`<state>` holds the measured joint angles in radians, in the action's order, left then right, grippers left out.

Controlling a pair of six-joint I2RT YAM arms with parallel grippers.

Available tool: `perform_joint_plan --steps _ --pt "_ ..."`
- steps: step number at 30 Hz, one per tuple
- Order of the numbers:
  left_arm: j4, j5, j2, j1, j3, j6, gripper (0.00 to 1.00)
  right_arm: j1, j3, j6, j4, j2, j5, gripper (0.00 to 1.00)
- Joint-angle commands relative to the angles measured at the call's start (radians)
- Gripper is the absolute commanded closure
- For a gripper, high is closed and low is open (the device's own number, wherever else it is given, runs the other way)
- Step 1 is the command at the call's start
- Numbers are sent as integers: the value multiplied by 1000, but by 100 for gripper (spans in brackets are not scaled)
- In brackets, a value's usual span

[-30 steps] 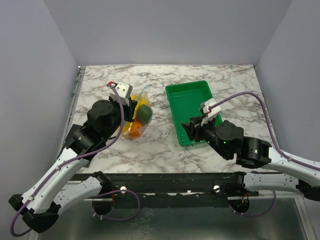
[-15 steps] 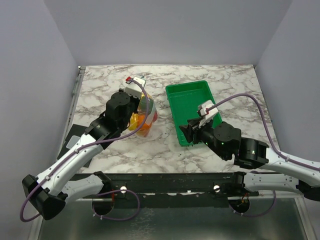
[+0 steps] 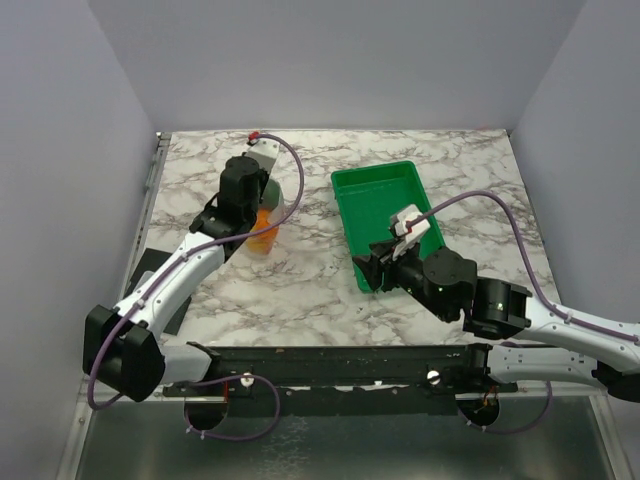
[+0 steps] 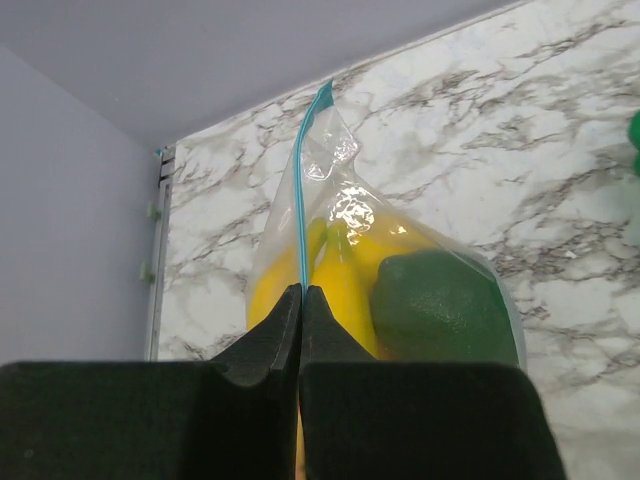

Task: Place the food in the zip-top bag and seal the zipper
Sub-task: Place the zipper food storage bag at the center of the board.

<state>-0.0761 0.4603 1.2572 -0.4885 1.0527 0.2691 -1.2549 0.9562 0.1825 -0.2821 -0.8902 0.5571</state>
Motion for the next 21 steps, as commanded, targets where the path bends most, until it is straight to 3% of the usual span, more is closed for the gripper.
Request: perform_joint_plan --steps 1,7,16,21 --pt "165 -45 48 76 29 66 100 0 -20 -16 50 -4 -33 49" --pt "211 -48 135 85 30 117 100 1 -32 -21 68 -8 -47 49" --pt "189 -248 155 80 -32 -68 100 1 -59 -21 85 -3 -44 48" --pt "155 -284 159 29 -51 -145 100 1 -70 -7 86 2 -49 48"
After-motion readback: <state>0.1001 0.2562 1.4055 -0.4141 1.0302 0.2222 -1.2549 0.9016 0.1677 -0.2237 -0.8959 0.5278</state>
